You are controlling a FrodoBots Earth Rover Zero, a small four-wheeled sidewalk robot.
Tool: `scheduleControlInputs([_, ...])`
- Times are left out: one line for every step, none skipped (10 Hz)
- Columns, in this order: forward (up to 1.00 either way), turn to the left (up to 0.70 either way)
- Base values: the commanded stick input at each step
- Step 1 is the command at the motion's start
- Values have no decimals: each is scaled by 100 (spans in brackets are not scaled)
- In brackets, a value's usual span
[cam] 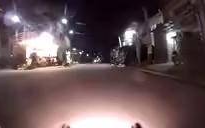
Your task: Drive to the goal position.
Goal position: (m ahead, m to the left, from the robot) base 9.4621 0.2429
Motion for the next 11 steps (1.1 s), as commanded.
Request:
scheduleControlInputs([70, 0])
scheduleControlInputs([70, 0])
scheduleControlInputs([70, 0])
scheduleControlInputs([70, 0])
scheduleControlInputs([70, 0])
scheduleControlInputs([70, 0])
scheduleControlInputs([70, 0])
scheduleControlInputs([70, 0])
scheduleControlInputs([70, 0])
scheduleControlInputs([70, 0])
scheduleControlInputs([70, 0])
